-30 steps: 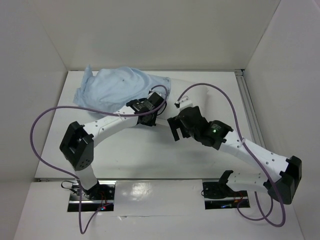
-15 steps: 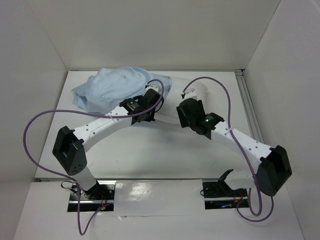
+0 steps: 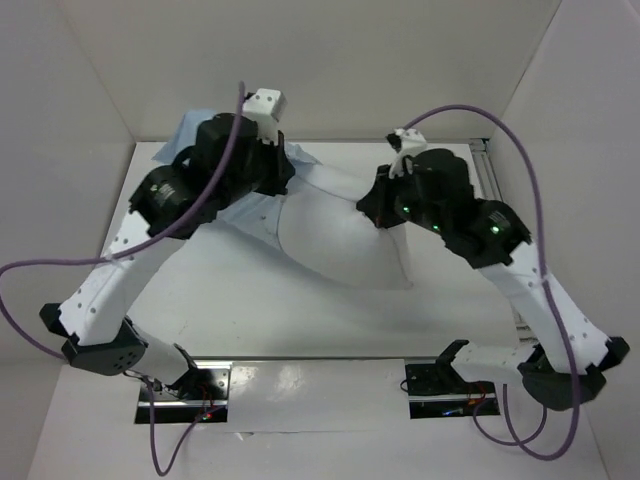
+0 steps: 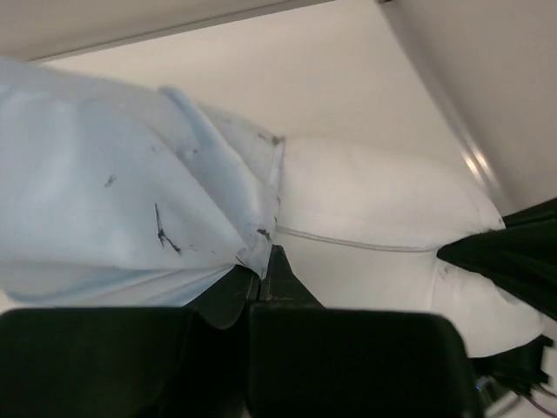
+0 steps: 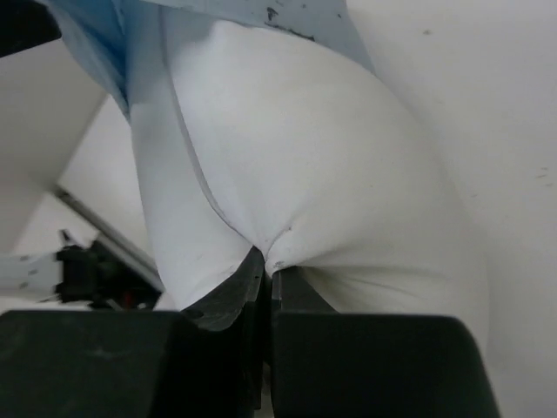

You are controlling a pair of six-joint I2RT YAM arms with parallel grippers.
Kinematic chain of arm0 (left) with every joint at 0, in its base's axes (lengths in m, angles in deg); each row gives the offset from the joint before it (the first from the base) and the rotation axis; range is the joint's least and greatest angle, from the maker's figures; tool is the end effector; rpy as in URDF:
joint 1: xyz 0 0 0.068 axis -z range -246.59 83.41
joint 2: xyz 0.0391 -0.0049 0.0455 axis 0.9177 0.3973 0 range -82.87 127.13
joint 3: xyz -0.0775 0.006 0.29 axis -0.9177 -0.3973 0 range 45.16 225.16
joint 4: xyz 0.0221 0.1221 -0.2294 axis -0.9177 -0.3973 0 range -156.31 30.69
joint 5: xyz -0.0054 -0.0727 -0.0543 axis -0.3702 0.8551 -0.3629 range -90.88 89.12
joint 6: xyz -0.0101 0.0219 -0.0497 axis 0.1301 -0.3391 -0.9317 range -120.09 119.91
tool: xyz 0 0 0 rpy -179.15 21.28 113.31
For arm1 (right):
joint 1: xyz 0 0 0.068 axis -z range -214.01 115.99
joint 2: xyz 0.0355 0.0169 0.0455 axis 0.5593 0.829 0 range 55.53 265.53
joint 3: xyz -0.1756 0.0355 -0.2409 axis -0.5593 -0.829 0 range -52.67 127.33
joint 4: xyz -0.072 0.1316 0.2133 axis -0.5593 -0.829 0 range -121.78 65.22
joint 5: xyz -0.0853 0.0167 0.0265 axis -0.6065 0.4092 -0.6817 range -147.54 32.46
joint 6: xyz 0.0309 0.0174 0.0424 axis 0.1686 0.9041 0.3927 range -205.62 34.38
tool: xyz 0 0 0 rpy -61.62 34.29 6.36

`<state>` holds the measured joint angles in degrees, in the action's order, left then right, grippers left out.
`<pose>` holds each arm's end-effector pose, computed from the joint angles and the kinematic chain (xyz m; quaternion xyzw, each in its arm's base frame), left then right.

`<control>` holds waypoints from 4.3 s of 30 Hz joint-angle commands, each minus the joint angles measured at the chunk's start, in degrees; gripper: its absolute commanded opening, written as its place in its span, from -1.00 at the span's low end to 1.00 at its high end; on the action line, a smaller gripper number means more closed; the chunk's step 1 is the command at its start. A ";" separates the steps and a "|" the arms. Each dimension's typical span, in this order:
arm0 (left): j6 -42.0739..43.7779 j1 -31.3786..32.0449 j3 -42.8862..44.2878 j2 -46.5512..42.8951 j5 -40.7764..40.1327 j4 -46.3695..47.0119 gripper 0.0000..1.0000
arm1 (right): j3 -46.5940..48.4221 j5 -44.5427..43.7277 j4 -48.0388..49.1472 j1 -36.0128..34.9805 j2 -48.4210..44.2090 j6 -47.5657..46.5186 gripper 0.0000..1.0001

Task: Put the pillow into the pillowcase

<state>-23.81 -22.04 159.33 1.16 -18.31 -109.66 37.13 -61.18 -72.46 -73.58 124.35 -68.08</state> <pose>0.2032 -0.1840 0.5407 0.0614 0.8130 -0.2145 0.5378 0.1715 0.1387 0.4794 -0.1463 0.8384 0.2269 0.4736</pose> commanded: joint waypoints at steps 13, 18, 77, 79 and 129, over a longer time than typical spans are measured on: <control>1.93 -3.25 26.09 25.66 8.11 -7.65 0.62 | -20.45 7.76 10.58 39.90 6.49 8.12 -0.21; 0.18 -0.44 12.25 14.45 1.80 -3.10 0.75 | -17.03 4.45 10.25 43.44 7.56 7.07 0.77; -2.64 6.25 -1.40 21.09 53.54 18.88 -1.00 | -59.65 17.36 50.58 26.48 -9.50 41.16 -1.00; -2.64 6.25 -2.98 20.48 50.94 15.57 -1.00 | -60.17 17.35 51.20 25.69 -8.96 41.17 -1.00; -22.07 19.60 -45.10 -4.75 -6.50 19.44 -1.00 | -53.24 19.02 45.56 26.83 -9.14 40.11 -1.00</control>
<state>-48.01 -3.83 110.00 -1.22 -31.93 -96.83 -19.06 -41.75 -30.23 -47.09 114.42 -29.66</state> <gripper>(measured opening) 0.046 0.056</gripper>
